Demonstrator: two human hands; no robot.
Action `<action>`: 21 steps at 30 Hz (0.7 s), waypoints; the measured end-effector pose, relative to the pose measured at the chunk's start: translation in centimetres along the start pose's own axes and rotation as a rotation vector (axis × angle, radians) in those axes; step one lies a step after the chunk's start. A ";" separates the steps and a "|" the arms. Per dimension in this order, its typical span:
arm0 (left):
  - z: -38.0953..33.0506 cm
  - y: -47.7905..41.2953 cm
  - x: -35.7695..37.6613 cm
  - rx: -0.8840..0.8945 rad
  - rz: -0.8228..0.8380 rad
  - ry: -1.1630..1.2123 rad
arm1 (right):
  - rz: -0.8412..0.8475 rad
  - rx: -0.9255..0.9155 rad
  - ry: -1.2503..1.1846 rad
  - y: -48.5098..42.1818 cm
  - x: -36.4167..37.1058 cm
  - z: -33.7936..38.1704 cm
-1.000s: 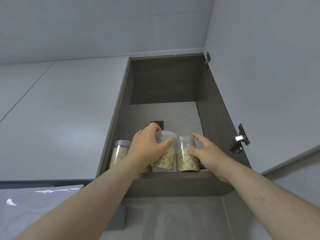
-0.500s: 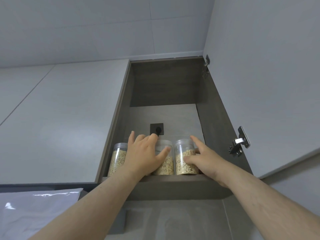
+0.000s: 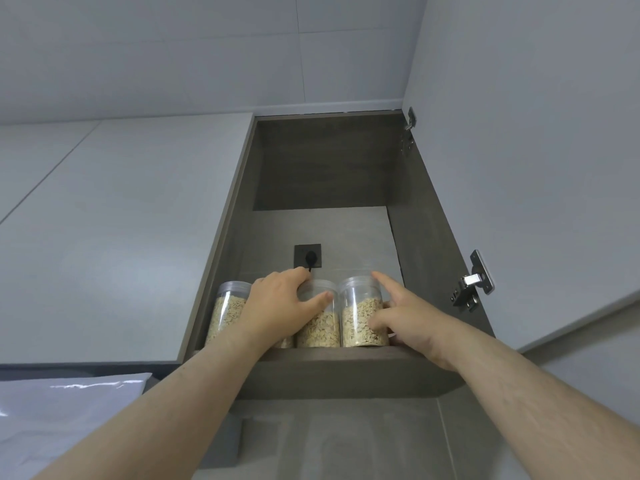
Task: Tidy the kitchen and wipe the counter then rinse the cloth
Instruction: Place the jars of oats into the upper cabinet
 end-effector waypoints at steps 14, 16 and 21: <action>-0.1 0.2 0.1 -0.010 -0.030 -0.051 | 0.036 -0.037 0.165 -0.2 0.1 0.2; -0.1 0.2 0.1 0.002 -0.041 -0.063 | 0.030 -0.063 0.232 0.1 0.1 0.5; -0.5 0.8 -0.1 0.098 -0.150 -0.130 | -0.084 -0.130 0.201 0.7 -0.3 0.8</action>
Point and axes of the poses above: each hand's wrist, its own y-axis away from the middle knuckle, its own x-axis out of the palm, z = x × y, the point moved 6 cm from there along -y, towards the middle knuckle, and after that the axes turned 9 degrees about -x, right-handed, at the moved point
